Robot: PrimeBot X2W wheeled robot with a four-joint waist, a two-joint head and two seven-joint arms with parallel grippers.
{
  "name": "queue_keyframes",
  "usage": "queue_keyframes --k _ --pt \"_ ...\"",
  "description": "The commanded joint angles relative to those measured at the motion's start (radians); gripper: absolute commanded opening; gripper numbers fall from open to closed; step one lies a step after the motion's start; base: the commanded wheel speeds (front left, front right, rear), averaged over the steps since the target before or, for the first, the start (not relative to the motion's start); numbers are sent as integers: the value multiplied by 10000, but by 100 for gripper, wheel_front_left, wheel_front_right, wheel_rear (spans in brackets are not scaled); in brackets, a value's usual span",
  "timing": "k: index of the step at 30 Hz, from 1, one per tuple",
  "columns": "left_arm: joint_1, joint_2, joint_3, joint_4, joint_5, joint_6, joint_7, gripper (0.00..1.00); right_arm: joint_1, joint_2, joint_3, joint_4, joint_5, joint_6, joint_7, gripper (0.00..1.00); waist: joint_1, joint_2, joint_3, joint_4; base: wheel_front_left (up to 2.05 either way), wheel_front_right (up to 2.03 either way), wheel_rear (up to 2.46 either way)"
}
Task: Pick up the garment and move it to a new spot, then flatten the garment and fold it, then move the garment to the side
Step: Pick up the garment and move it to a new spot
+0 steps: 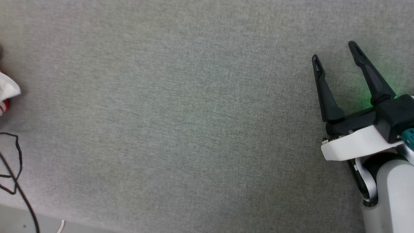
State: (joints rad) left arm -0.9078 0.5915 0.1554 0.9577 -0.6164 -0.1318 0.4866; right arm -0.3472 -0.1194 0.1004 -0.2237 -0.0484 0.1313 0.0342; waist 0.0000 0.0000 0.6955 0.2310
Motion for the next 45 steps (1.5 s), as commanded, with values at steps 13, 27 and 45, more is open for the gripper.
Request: queue_keyframes --k 13,27,45 --pt "81 236 -1440 528 1144 23 -3990 0 1045 485 -381 885 485 -10 -600 100 0 0 -3126 430 0 0 0" --pt "929 -494 -2630 825 1542 30 -6718 0 2696 705 -1124 1222 1200 -10 -762 100 0 0 -5508 303 0 0 0" --pt "3702 -2430 -3527 -3216 1982 1401 -6944 0 3949 698 -1549 1169 1999 -10 -691 100 0 0 -6971 -1349 0 0 0"
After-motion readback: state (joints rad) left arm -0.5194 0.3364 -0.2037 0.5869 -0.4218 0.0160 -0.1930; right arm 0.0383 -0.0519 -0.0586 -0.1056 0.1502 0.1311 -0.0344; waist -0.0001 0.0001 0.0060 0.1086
